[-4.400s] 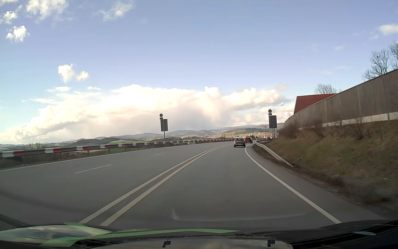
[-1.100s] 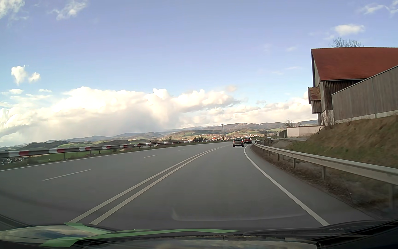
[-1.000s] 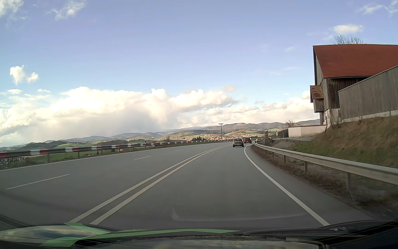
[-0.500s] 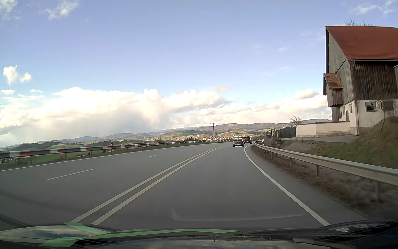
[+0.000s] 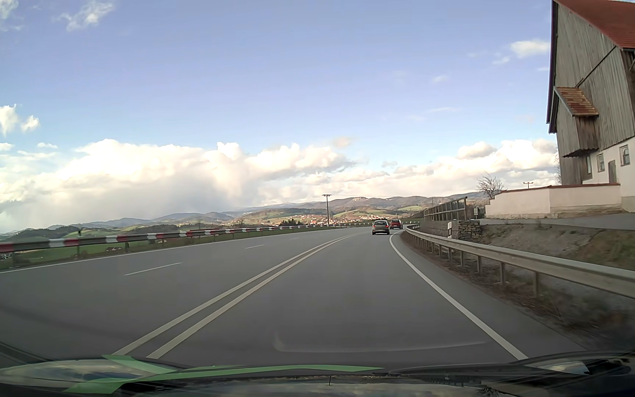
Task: Follow the waypoints while adhering to traffic rules and regulations
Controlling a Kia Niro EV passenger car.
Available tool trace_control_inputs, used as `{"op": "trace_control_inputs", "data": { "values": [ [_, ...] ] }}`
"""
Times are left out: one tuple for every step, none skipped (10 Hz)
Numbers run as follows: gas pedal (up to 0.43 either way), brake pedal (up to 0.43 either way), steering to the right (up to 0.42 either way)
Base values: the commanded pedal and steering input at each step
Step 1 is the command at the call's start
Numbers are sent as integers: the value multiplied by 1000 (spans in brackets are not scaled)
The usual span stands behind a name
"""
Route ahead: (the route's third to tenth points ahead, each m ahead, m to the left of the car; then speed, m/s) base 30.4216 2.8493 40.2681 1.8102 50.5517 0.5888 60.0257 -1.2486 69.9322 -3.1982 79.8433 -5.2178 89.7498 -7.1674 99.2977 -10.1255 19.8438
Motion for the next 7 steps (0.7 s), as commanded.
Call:
{"op": "trace_control_inputs", "data": {
  "values": [
    [157, 0, 14],
    [157, 0, 15],
    [157, 0, 14],
    [157, 0, 14],
    [157, 0, 15],
    [157, 0, 15],
    [157, 0, 14]
  ]
}}
